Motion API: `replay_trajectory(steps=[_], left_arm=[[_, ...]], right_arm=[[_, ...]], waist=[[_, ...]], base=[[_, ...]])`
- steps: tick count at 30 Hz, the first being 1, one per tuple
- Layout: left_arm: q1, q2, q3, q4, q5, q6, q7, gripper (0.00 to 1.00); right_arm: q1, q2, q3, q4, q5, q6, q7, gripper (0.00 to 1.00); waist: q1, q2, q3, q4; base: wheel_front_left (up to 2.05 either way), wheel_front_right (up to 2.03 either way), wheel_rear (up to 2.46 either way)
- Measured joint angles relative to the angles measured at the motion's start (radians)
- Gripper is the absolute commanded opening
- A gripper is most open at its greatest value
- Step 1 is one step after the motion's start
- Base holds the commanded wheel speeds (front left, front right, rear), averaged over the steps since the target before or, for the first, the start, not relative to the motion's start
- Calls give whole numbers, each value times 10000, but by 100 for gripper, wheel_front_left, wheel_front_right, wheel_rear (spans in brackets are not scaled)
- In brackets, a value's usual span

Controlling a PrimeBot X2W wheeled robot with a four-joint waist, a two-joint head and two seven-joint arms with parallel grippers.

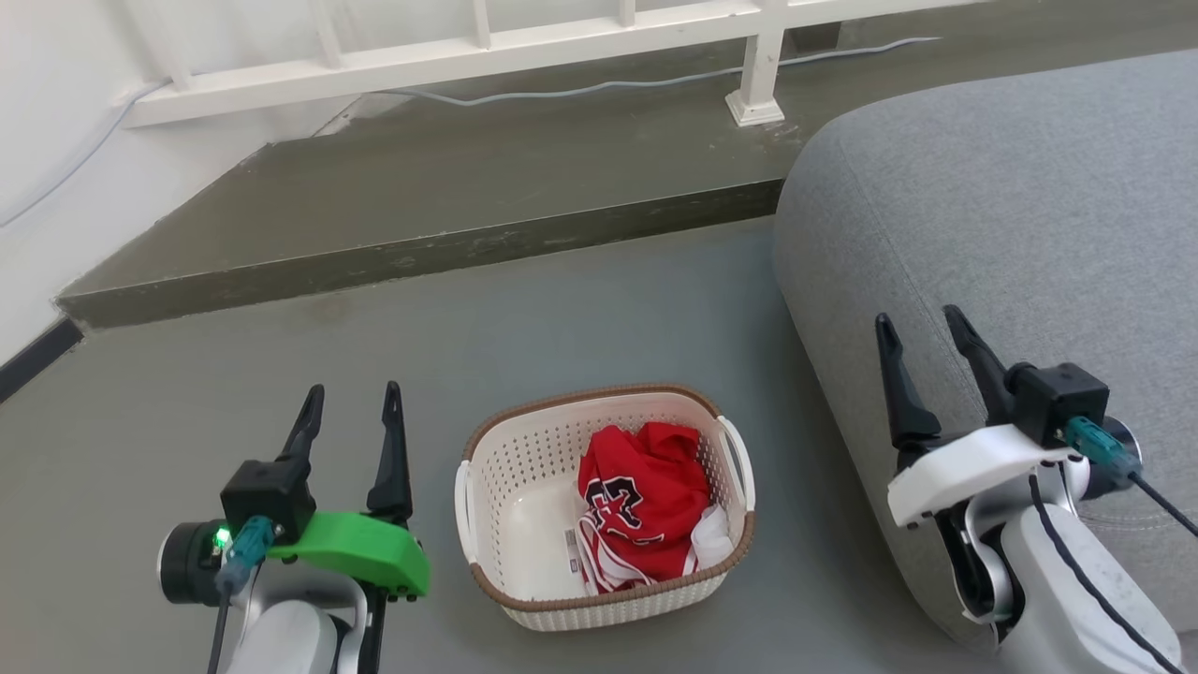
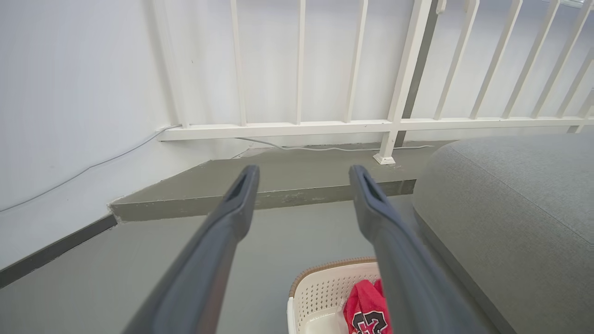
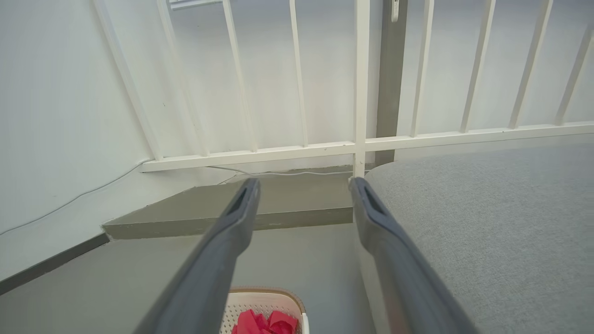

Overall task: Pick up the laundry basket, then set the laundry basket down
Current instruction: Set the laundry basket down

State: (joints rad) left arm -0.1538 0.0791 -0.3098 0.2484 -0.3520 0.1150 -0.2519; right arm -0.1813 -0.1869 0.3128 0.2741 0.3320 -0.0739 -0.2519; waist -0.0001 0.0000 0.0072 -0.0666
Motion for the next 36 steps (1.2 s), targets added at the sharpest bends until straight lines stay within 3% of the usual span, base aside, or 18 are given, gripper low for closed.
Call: replay_trajectory(steps=[16,36], left_arm=[[1407,-86,297,-1156,445,6,0,100],[2358,-194,594,-1804,815,13,0,100]], right_arm=[[1422,29,-224,-742,-357,-88,0,100],[2059,0,-362,-1225,-535,-161,0,100]], waist=[[0,0,-101,41],[0,0,-187,102]], base=[[0,0,0],[0,0,0]])
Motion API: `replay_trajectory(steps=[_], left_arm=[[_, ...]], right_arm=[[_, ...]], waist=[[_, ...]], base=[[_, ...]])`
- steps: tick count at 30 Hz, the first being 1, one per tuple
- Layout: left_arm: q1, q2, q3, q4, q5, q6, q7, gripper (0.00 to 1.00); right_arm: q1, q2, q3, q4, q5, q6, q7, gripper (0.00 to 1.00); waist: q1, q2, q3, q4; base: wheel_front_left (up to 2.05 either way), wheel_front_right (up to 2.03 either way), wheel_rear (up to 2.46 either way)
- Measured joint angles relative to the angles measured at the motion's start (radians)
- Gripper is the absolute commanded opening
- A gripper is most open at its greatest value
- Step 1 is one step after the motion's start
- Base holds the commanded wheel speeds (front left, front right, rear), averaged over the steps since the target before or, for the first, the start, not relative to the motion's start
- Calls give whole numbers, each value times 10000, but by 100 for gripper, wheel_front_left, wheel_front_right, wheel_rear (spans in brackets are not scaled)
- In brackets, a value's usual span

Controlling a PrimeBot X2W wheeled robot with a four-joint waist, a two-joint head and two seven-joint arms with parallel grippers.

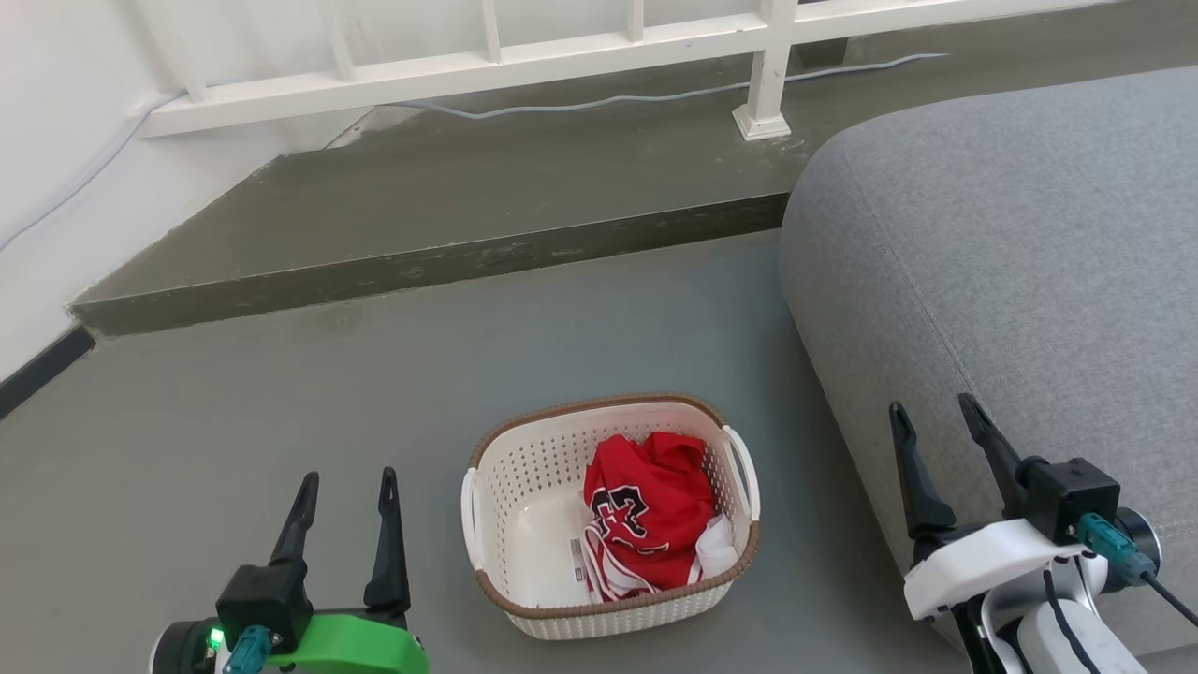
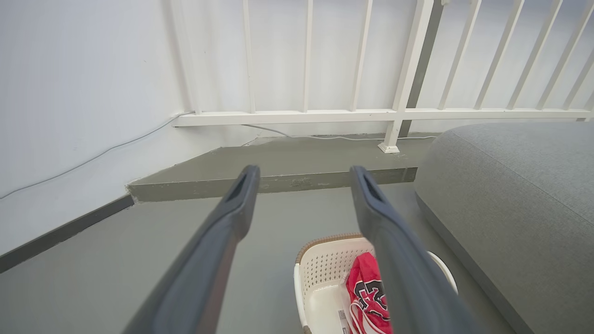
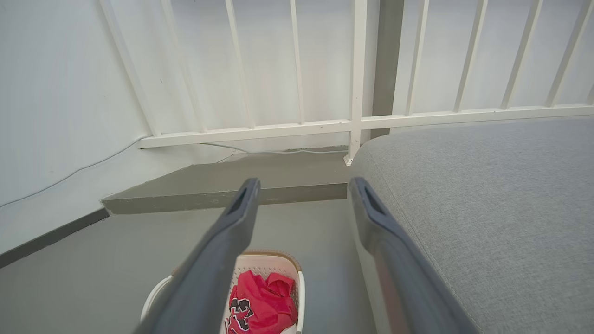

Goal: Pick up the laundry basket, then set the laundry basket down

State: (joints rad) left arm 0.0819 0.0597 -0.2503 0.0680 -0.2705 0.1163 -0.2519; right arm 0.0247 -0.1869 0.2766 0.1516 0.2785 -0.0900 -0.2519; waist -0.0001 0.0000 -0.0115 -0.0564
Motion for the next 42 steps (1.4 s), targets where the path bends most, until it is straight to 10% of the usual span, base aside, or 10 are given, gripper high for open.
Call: replay_trajectory(steps=[14,15,42], left_arm=[[232,-56,127,-176,217,73,0,100],[239,-58,123,-176,222,73,0,0],[655,-115,267,-211,-2439,-209,236,0]], right_arm=[[162,-4,-96,-182,-54,10,0,100],[197,-4,-107,-190,-54,15,0,0],[612,376,-508,-4,2650,393,384,0]], waist=[[1,0,-16,27],[0,0,-17,29],[1,0,40,137]], base=[[0,0,0],[0,0,0],[0,0,0]])
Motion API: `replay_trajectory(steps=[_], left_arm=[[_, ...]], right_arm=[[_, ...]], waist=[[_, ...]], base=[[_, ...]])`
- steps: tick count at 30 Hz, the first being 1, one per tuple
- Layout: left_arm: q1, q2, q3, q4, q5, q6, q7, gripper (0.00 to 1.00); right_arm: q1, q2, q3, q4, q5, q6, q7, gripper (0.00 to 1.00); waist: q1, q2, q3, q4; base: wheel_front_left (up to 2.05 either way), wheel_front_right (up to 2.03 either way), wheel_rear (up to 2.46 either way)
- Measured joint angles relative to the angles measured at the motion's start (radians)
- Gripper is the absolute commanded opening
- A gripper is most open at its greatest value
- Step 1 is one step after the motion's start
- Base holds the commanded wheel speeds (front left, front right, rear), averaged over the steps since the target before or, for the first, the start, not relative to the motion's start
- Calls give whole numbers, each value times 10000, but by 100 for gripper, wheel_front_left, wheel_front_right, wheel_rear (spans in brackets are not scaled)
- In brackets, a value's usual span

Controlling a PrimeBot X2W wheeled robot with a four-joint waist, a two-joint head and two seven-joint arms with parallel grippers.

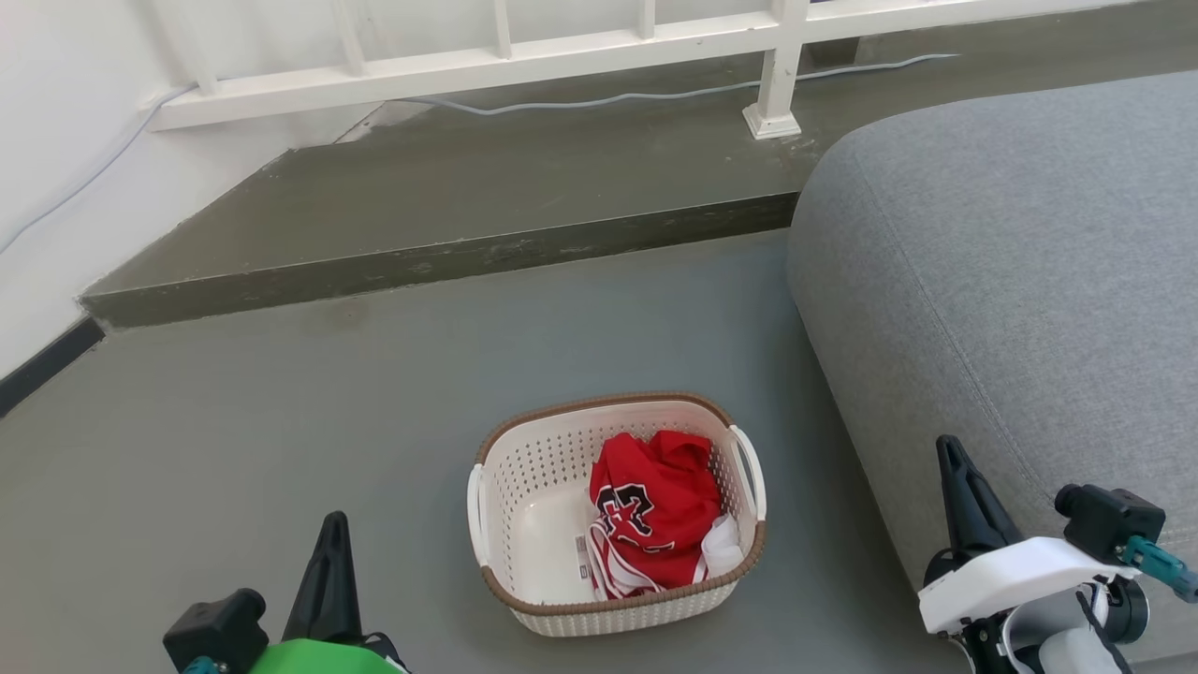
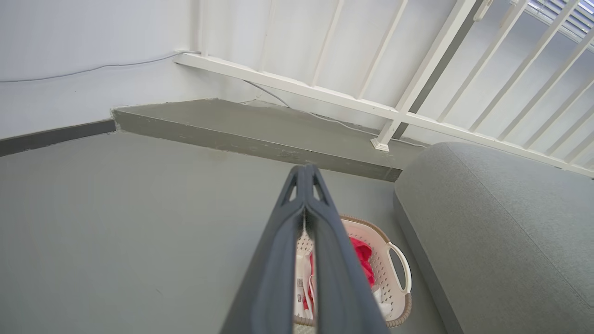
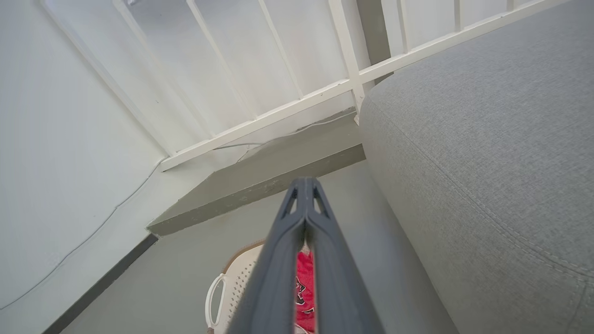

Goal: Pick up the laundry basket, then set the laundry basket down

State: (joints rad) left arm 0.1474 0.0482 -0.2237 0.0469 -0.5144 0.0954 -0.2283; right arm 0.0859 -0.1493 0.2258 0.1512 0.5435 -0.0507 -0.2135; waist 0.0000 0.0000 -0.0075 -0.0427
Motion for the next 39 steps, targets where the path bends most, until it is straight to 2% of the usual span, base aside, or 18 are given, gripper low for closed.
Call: replay_trajectory(steps=[15,39], left_arm=[[-58,67,357,123,-1962,-209,430,0],[-565,301,848,627,-5045,-708,1127,0]], right_arm=[[-163,125,-520,38,1789,159,485,0],[-428,224,-1239,326,4719,594,1193,0]], waist=[[0,0,25,67],[0,0,57,177]], base=[[0,0,0],[0,0,0]])
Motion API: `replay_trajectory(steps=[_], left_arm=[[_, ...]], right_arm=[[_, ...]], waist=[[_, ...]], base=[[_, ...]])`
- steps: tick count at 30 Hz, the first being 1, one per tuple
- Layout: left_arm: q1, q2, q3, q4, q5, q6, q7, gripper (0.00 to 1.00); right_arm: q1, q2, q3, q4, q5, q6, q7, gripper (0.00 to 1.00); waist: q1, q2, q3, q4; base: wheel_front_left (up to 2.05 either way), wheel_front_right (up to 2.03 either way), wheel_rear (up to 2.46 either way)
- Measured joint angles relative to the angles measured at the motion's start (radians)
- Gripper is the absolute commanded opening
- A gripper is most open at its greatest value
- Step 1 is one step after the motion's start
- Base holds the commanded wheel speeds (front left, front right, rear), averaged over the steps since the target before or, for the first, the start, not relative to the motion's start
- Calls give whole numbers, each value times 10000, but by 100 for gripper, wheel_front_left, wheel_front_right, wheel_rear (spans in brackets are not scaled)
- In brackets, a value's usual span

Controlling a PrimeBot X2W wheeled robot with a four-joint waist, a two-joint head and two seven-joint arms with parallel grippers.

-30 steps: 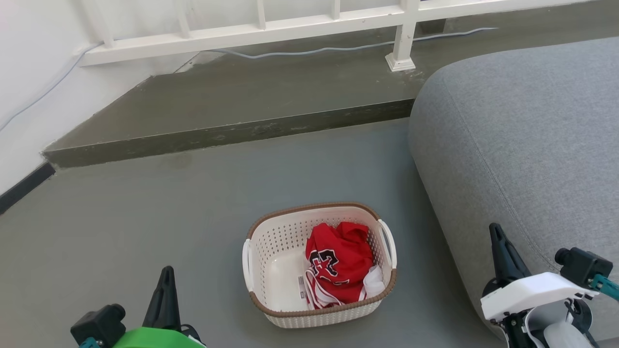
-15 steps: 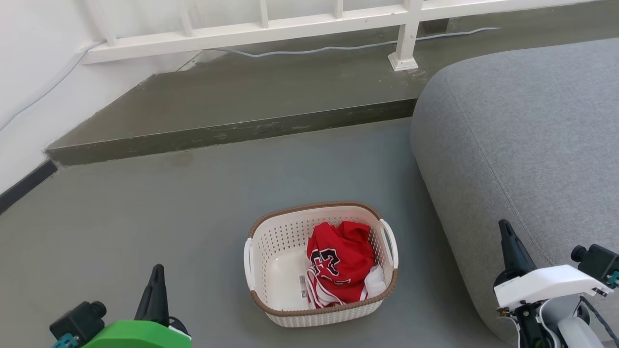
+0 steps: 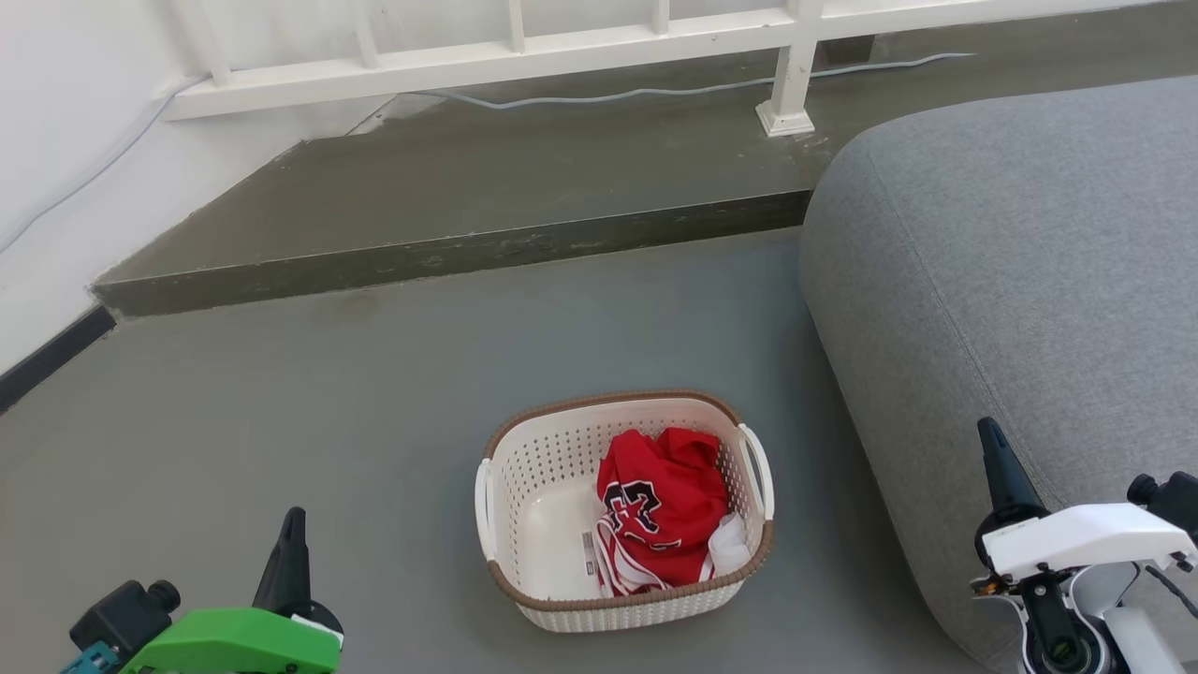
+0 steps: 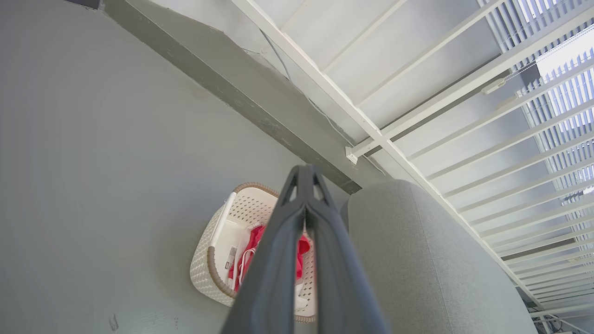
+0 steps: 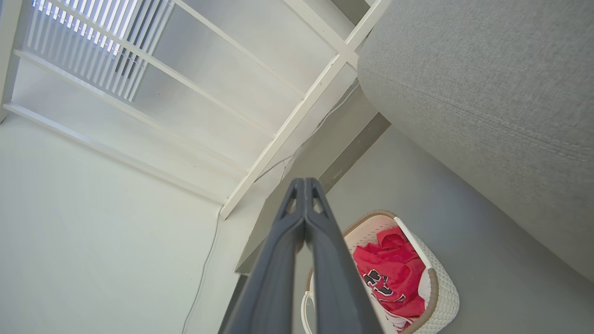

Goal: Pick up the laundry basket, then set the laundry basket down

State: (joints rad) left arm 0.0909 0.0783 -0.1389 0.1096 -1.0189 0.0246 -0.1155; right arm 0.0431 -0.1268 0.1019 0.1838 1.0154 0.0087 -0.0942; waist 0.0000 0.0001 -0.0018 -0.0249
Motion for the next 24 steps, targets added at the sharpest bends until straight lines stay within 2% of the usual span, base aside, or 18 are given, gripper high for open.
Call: replay_trajectory(steps=[24], left_arm=[[-538,123,431,533,-3035,-568,552,0]], right_arm=[[-379,159,-700,341,2913,439,614,0]], waist=[[0,0,27,112]], base=[[0,0,0]])
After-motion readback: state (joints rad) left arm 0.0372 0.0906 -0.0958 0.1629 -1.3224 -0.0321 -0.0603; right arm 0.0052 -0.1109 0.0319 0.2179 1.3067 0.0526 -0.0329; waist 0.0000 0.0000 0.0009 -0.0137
